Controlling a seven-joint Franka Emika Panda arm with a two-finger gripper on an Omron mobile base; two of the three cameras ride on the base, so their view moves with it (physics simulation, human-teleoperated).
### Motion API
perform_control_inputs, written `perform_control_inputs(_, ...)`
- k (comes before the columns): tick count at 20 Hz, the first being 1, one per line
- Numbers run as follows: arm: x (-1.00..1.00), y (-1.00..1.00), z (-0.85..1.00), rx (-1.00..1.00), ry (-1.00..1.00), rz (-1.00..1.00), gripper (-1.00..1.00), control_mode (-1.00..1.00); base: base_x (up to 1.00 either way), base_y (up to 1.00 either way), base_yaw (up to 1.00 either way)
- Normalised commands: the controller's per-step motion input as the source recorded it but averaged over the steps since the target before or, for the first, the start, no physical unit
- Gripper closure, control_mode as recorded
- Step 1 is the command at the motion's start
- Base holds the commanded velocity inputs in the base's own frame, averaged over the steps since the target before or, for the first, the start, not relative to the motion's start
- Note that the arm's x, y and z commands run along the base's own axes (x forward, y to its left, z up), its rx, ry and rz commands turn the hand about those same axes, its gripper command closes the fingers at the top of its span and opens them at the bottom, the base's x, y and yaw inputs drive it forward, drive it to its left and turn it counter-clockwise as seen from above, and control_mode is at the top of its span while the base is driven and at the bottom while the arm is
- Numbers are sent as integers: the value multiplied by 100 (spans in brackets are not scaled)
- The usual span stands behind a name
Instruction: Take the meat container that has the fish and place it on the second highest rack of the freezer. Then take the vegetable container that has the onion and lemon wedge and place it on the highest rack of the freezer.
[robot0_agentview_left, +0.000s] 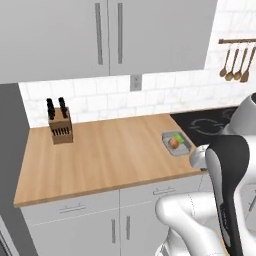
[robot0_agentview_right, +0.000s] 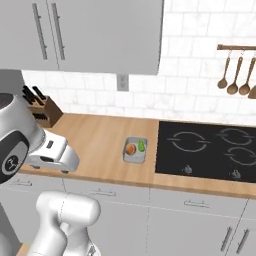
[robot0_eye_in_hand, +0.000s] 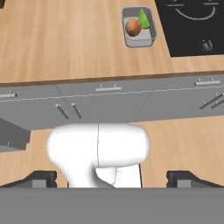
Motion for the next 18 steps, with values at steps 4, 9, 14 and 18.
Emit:
perform_control_inputs(4,0,0,0,0,0,0,-100,100,36,-37,0)
perform_control_inputs(9,0,0,0,0,0,0,-100,100,40,-17,0)
perform_control_inputs(14,0,0,0,0,0,0,-100,100,43,-16,0)
perform_control_inputs(18,0,0,0,0,0,0,-100,100,46,-18,0)
